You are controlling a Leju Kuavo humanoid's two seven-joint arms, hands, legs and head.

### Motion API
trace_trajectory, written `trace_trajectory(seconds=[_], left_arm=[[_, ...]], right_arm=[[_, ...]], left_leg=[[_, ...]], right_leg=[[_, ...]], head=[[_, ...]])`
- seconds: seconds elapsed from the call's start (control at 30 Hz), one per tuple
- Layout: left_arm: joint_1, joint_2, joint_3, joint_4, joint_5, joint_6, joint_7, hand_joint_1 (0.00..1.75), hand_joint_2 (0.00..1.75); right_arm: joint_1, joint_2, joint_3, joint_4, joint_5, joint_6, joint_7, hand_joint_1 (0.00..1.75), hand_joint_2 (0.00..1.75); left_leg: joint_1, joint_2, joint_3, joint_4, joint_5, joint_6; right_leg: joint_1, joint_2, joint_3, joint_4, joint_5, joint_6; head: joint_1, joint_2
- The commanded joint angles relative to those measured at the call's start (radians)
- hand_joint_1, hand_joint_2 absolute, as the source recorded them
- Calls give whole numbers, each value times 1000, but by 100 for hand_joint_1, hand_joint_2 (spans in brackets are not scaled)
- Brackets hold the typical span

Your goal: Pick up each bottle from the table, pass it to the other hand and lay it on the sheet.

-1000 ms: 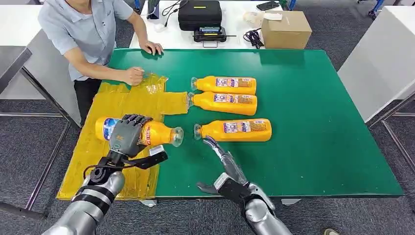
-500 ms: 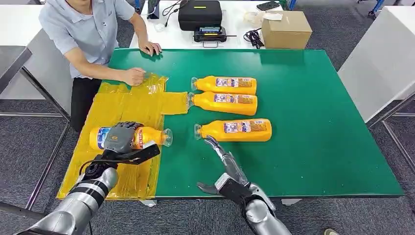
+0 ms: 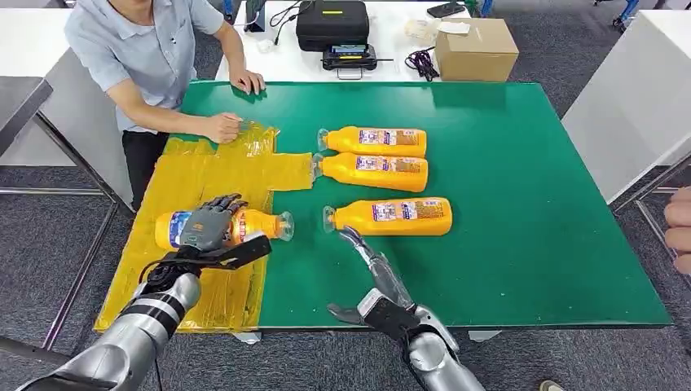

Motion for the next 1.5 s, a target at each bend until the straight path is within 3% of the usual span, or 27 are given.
trace_trajectory(seconds=[0.03,0.33,0.37,0.4,0.43,0.5,0.53,0.57,0.73,0.77,1.17,1.47,1.5], left_arm=[[-39,4,-40,127,-4,-107,24,145,175],[-27,7,-57,148,-11,-133,19,140,175],[-27,8,-68,150,-21,-136,16,133,175],[-26,8,-73,149,-25,-135,14,91,175],[-26,8,-73,149,-25,-135,14,91,175],[-25,3,-81,148,-30,-140,14,19,175],[-25,3,-81,148,-30,-140,14,19,175],[-29,-1,-88,147,-36,-150,19,0,175],[-44,-13,-97,138,-36,-182,28,0,175],[-48,-11,-109,135,-48,-191,43,0,0],[-67,-14,-152,140,-65,-281,59,0,0],[-29,-51,-152,6,14,-188,-31,0,0],[-12,-61,-146,-46,48,-161,-60,0,175]], right_arm=[[-15,-2,-39,35,3,2,0,0,175],[-13,-4,-53,43,9,-8,-5,0,175],[-13,-4,-56,44,9,-8,-5,0,175],[-13,-3,-57,44,9,-8,-6,0,175],[-13,-3,-57,44,9,-8,-6,0,175],[-11,-4,-62,44,10,-11,-8,0,175],[-11,-4,-62,44,10,-11,-8,0,175],[-10,-3,-64,44,10,-12,-10,0,175],[-10,-5,-75,44,11,-15,-12,0,175],[-10,-4,-79,44,13,-17,-13,0,175],[-16,3,-89,44,22,-23,-14,0,175],[0,-4,-99,22,36,-37,-16,0,175],[8,-3,-103,15,40,-46,-16,0,175]], left_leg=[[0,1,1,-1,0,-1],[0,2,5,-1,0,-1],[0,2,5,-1,0,-1],[1,3,6,-2,0,-2],[0,2,6,-2,0,-1],[0,2,6,-2,1,-2],[0,2,7,-1,0,-1],[0,1,7,-1,0,-1],[0,1,8,-1,0,-1],[0,0,8,-1,0,-1],[0,-1,9,-1,1,-1],[0,-2,7,0,2,-1],[0,-2,8,0,2,-1]], right_leg=[[1,0,1,-1,0,-1],[0,2,4,-1,1,-2],[0,2,4,-1,1,-1],[1,2,5,-1,1,-2],[0,2,5,-1,1,-2],[1,1,5,-1,1,-2],[0,1,6,-1,1,-2],[0,1,7,0,0,-1],[0,0,7,0,1,-2],[0,0,8,0,0,-1],[0,0,9,0,1,-1],[0,-2,8,0,0,-1],[0,-2,8,0,0,-1]], head=[[0,0],[0,0],[0,0],[0,0],[0,0],[0,0],[0,0],[0,0],[0,0],[0,0],[0,0],[0,0],[0,0]])
